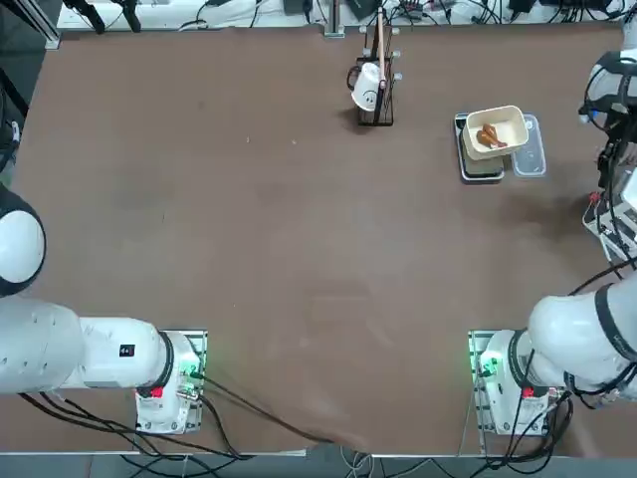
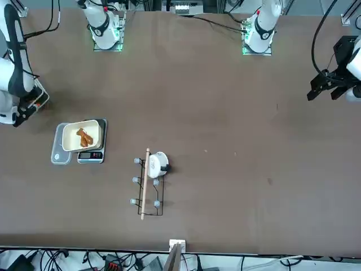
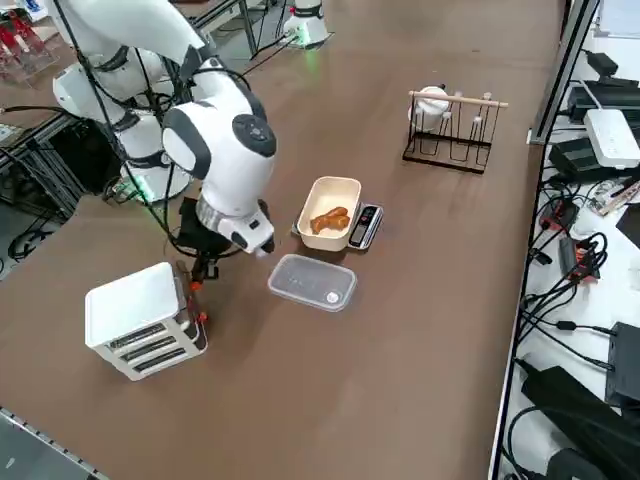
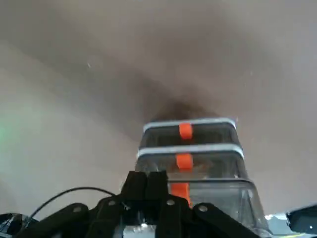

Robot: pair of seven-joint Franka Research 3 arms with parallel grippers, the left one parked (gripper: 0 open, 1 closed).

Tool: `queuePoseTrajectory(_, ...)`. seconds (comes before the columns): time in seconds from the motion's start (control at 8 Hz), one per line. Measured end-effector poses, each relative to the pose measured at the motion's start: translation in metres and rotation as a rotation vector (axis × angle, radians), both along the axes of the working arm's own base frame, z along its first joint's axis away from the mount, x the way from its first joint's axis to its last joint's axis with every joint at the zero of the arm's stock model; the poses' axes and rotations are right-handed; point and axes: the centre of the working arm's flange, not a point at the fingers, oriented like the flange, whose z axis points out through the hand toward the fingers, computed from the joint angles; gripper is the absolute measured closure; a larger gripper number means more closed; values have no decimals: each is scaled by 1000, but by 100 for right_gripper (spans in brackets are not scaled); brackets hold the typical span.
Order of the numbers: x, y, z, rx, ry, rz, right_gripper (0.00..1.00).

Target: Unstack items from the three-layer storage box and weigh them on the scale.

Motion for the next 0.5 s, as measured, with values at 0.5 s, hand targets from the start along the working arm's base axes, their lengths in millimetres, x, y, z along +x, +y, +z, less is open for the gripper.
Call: queuePoseTrajectory(0.5, -6, -12, 1, -6, -5, -12, 96)
